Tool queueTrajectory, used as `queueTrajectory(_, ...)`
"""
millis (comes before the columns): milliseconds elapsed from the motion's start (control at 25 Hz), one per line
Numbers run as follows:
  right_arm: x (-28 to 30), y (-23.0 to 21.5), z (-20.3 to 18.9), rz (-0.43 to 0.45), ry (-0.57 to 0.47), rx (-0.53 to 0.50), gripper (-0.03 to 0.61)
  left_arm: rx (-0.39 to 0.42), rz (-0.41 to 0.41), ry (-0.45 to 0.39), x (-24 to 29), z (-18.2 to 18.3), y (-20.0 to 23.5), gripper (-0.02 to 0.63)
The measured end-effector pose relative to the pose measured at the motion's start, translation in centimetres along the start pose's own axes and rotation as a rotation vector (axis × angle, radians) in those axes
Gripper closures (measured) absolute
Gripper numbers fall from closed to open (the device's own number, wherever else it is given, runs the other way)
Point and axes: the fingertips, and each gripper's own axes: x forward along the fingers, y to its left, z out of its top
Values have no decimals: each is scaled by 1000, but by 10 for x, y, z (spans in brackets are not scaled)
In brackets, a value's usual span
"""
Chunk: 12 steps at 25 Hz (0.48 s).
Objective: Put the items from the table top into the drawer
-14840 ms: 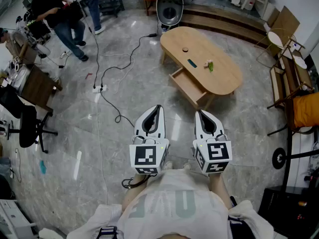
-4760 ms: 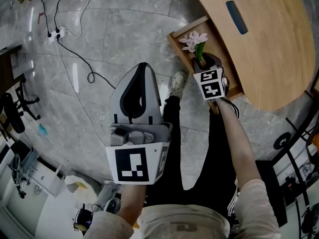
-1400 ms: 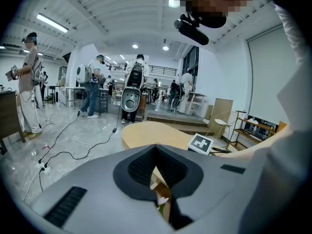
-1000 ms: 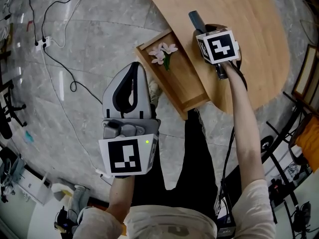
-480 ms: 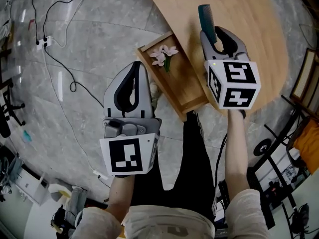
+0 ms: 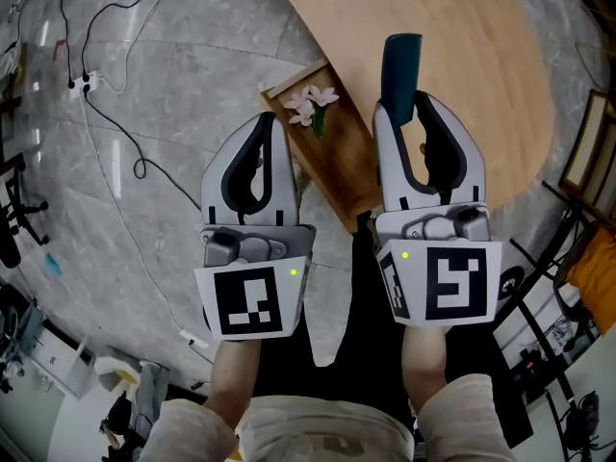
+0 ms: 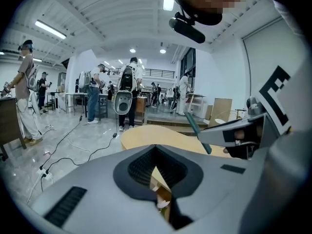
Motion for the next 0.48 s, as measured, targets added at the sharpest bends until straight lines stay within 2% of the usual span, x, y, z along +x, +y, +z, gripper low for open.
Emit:
queueTrajectory(280, 1, -2, -7, 11, 9, 7, 430, 1, 1, 6, 1, -4, -2, 607)
queueTrajectory(400, 5, 4, -31, 17, 58, 11, 430, 1, 1, 13, 0, -5, -4, 607)
queueTrajectory(480, 9, 8, -62, 13, 118, 15, 430, 3, 1, 19, 0, -7, -4, 607)
